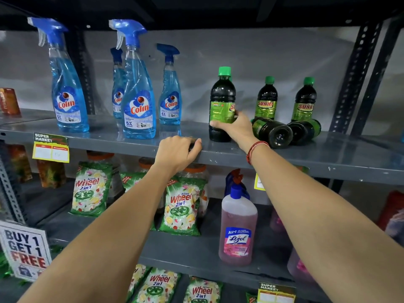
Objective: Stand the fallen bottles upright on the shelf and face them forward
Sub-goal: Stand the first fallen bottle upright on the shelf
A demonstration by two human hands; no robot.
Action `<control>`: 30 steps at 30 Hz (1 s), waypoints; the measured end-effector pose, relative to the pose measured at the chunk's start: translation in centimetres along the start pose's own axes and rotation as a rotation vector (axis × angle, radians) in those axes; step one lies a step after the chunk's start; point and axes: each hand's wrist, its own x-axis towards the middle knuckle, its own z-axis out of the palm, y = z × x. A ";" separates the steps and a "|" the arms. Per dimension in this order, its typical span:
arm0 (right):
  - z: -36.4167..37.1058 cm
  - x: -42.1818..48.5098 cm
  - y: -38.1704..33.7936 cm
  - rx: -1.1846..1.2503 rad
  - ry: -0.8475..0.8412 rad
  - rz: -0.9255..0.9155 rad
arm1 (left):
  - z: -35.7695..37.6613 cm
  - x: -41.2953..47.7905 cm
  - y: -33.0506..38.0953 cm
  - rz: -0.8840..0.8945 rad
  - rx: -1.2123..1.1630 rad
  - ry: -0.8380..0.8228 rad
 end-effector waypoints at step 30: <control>0.5 -0.1 0.1 -0.096 -0.049 -0.063 | 0.0 -0.3 0.2 -0.004 -0.078 0.080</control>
